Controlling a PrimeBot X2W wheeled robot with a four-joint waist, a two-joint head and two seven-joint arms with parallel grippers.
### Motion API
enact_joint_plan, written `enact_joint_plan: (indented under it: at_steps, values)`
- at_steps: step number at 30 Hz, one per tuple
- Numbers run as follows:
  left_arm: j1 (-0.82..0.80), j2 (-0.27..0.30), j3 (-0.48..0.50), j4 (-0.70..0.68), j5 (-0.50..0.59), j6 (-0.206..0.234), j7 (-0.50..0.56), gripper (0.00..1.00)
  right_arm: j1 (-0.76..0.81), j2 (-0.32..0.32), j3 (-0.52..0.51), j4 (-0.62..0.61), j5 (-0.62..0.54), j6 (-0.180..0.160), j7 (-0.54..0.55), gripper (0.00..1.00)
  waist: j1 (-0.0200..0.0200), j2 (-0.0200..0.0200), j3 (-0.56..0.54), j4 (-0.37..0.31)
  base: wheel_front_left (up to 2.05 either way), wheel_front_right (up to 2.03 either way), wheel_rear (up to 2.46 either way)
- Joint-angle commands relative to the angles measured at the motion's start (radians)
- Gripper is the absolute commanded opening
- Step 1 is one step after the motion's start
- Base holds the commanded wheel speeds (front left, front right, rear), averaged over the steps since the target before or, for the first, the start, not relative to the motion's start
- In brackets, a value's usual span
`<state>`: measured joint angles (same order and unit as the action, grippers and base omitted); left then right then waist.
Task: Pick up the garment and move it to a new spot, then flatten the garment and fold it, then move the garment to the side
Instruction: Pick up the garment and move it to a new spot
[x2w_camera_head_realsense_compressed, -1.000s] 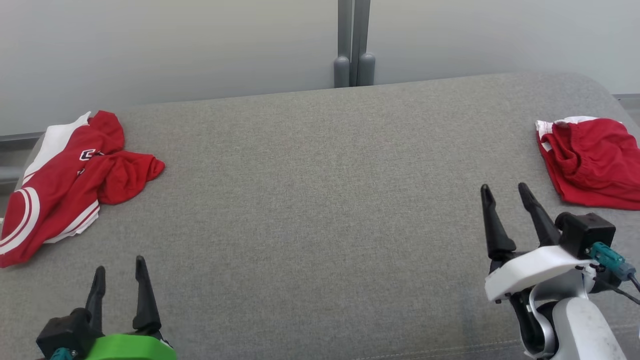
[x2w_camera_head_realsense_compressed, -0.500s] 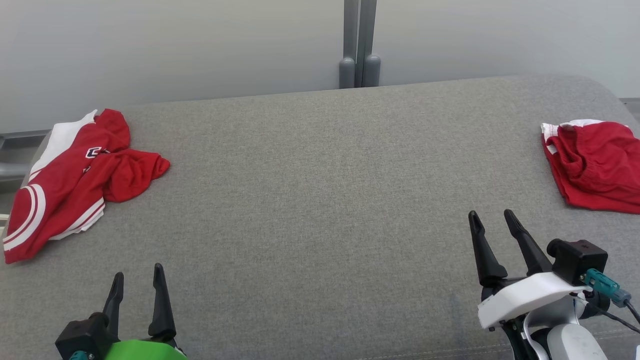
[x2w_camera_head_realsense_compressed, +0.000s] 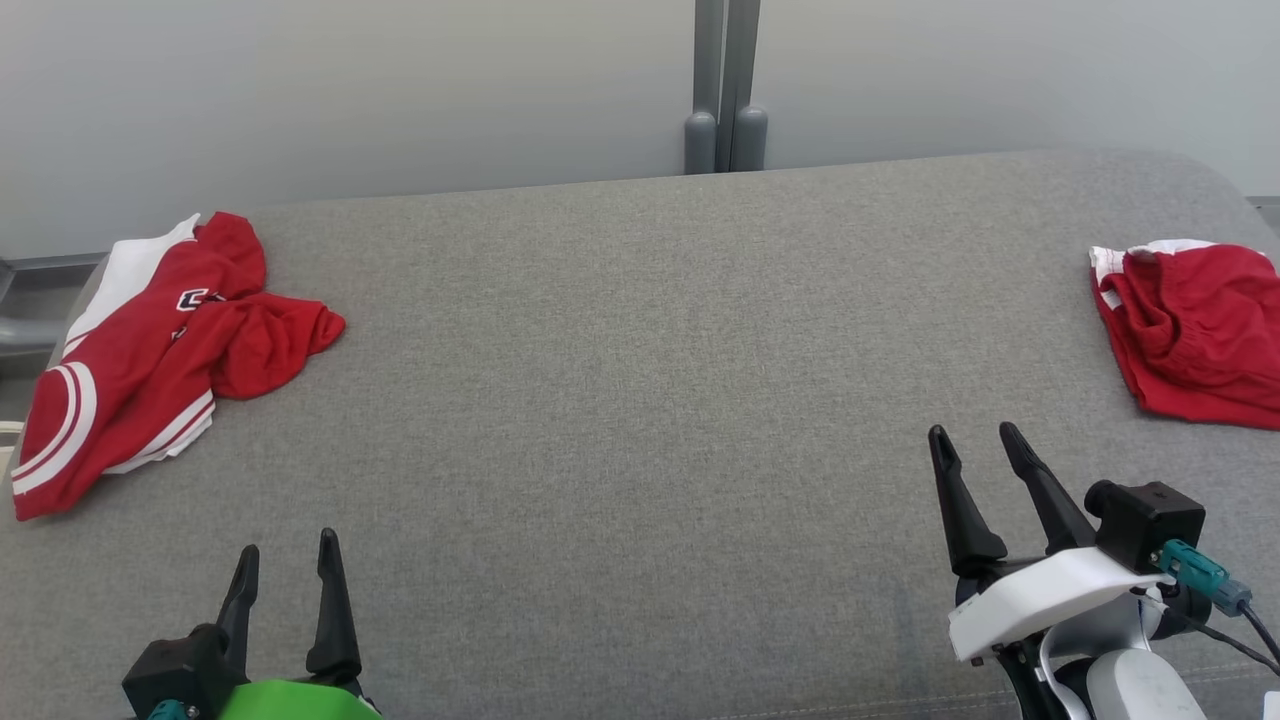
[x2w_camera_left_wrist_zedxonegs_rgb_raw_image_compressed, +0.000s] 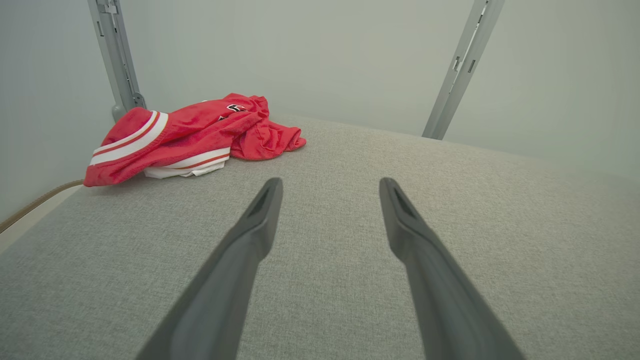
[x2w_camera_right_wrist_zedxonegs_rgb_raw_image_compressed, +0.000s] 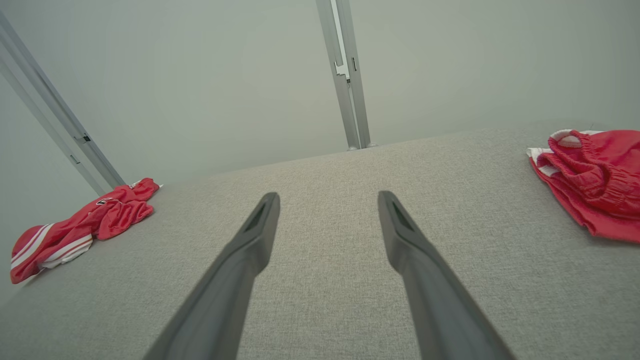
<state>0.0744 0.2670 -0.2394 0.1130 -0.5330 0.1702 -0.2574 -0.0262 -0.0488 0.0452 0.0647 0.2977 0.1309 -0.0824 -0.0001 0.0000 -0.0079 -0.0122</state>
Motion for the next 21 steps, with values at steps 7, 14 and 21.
enact_joint_plan:
  at_steps: [7, 14, 21]
  values:
    - [-0.011, 0.009, -0.005, -0.008, 0.008, 0.004, 0.002, 1.0, 0.0, -0.003, -0.002, 0.004, -0.006, 0.0, -0.008, 1.0, 0.0001, 0.0, 0.0, 0.008, 0.0, 0.0, 0.0]
    - [-0.023, 0.011, -0.012, -0.019, 0.007, 0.003, 0.006, 1.0, 0.0, -0.003, -0.009, 0.008, -0.005, 0.0, -0.005, 1.0, 0.0001, 0.0, 0.003, 0.042, 0.0, 0.0, 0.0]
    - [-0.029, 0.013, -0.014, -0.031, 0.007, 0.005, 0.007, 1.0, -0.003, -0.003, -0.005, 0.012, -0.012, 0.0, -0.002, 1.0, 0.0001, 0.0, 0.002, 0.134, 0.0, 0.0, 0.0]
